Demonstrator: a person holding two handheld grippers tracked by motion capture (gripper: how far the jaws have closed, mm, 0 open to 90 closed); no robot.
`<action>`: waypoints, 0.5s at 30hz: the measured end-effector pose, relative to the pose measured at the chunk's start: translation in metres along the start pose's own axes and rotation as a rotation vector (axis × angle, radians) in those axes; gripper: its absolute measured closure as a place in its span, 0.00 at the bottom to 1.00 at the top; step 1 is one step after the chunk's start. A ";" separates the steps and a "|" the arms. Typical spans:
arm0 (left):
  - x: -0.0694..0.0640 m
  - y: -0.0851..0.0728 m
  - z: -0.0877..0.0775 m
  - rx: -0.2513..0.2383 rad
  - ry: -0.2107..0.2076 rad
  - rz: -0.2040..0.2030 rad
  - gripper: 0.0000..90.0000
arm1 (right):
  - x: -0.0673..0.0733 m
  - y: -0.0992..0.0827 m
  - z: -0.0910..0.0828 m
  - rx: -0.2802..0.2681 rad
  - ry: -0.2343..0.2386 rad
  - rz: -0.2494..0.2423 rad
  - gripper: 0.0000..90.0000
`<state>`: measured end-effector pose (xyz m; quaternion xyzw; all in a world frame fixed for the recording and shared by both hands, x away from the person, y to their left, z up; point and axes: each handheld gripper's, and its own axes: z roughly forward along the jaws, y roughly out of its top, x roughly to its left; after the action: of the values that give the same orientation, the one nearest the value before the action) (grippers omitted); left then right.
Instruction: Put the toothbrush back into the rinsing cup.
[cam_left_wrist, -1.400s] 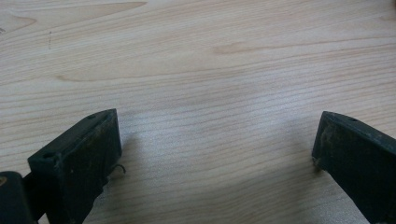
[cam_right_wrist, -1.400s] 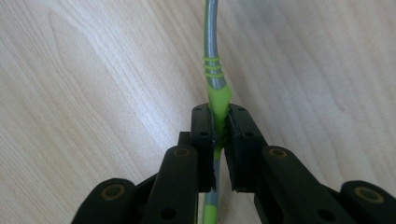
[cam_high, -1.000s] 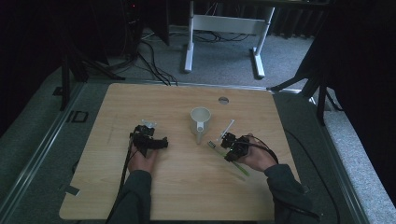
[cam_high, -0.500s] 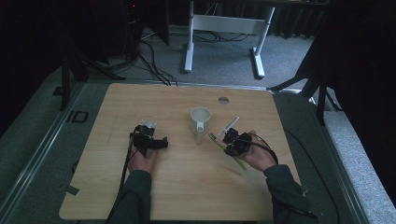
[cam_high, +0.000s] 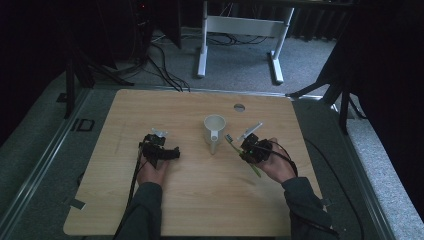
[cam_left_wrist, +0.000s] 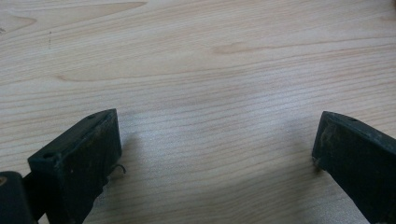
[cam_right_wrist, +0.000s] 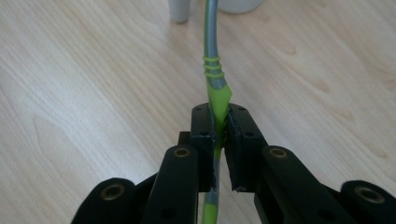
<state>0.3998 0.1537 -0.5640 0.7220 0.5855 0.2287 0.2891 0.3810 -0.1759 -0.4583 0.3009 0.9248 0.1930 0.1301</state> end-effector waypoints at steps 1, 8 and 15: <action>0.000 0.000 0.000 0.000 0.000 0.000 0.02 | 0.000 0.000 -0.001 -0.010 -0.002 0.008 0.91; 0.000 0.000 0.000 0.000 0.000 0.000 0.02 | 0.000 0.001 -0.004 -0.044 -0.008 0.012 0.91; 0.000 0.000 0.000 0.000 0.000 0.000 0.02 | -0.002 0.001 -0.007 -0.072 -0.003 0.022 0.91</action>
<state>0.3998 0.1537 -0.5640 0.7220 0.5856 0.2285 0.2891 0.3804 -0.1784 -0.4520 0.3067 0.9137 0.2269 0.1402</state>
